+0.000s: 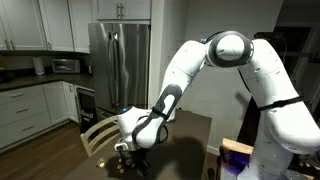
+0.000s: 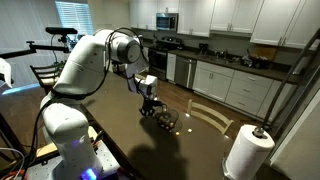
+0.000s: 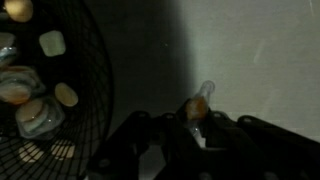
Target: Put the plastic wrapper in the basket then put 3 the yellow objects in the basket, then put a plastic wrapper in the basket
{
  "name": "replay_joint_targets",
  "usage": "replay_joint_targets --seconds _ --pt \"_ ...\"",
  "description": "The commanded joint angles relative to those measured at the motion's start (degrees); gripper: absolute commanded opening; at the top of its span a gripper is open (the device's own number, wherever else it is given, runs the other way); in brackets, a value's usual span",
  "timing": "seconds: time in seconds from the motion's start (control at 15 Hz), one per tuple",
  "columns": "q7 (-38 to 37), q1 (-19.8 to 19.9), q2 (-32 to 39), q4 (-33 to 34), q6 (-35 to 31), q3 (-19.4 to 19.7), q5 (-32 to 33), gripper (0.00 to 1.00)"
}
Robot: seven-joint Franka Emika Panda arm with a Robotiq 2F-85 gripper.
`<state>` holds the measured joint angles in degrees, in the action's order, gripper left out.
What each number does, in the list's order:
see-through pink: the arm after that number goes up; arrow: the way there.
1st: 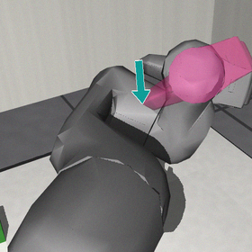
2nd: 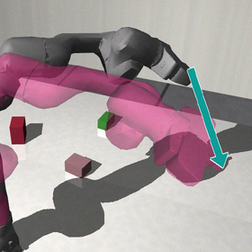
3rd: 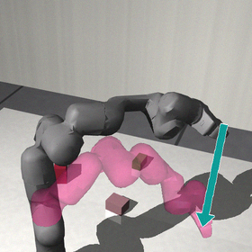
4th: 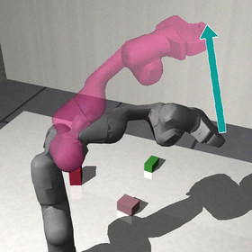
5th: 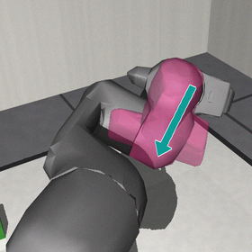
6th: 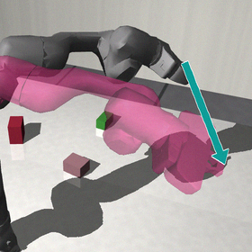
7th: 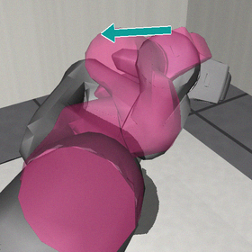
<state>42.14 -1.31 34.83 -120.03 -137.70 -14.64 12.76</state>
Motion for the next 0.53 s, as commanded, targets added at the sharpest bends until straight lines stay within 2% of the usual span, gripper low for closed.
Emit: replay_joint_targets --seconds 0.0,0.47 --pt "0.3 0.0 -5.5 -2.3 2.7 0.0 -2.1 0.04" --pt "3.5 1.3 -9.1 -1.3 6.8 -0.3 -6.8 0.04"
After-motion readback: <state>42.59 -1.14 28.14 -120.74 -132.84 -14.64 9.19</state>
